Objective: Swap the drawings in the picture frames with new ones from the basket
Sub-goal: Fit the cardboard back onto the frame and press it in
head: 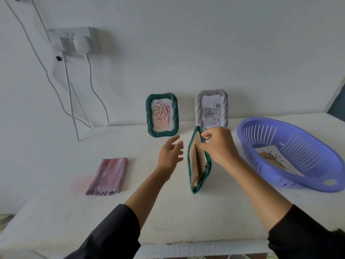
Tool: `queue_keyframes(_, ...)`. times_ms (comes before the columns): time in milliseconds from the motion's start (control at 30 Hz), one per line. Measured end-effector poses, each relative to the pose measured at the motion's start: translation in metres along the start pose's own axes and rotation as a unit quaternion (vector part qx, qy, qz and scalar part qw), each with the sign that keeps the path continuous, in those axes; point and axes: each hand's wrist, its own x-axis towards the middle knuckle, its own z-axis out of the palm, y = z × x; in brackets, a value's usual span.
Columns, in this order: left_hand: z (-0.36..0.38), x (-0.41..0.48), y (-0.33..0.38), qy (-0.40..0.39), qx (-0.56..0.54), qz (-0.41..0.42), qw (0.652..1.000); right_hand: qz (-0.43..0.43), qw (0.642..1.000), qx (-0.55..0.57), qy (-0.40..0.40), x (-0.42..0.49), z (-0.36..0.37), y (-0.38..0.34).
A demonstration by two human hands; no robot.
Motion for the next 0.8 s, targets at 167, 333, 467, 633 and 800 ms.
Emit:
queue_keyframes(167,-0.002,-0.004,0.019,-0.011,-0.110,-0.047,0.993,-0.052,0.980,0.104,-0.161,-0.005,0.019,-0.027)
queue_keyframes(333,-0.034,0.006,0.005,0.022,-0.053,-0.085,0.995,0.041,0.959,0.190,-0.204,-0.003,0.042,-0.001)
queue_keyframes(467,-0.046,0.005,-0.028,0.021,0.124,-0.099,0.987,0.118,0.975,0.103,-0.160,-0.007,0.064,0.043)
queue_keyframes(633,-0.035,0.000,-0.059,0.055,0.246,-0.063,0.966,0.140,0.980,0.004,-0.140,-0.019,0.082,0.076)
queue_keyframes(800,-0.015,-0.002,-0.070,0.062,0.360,-0.037,0.930,0.094,0.980,-0.089,-0.154,-0.026,0.094,0.080)
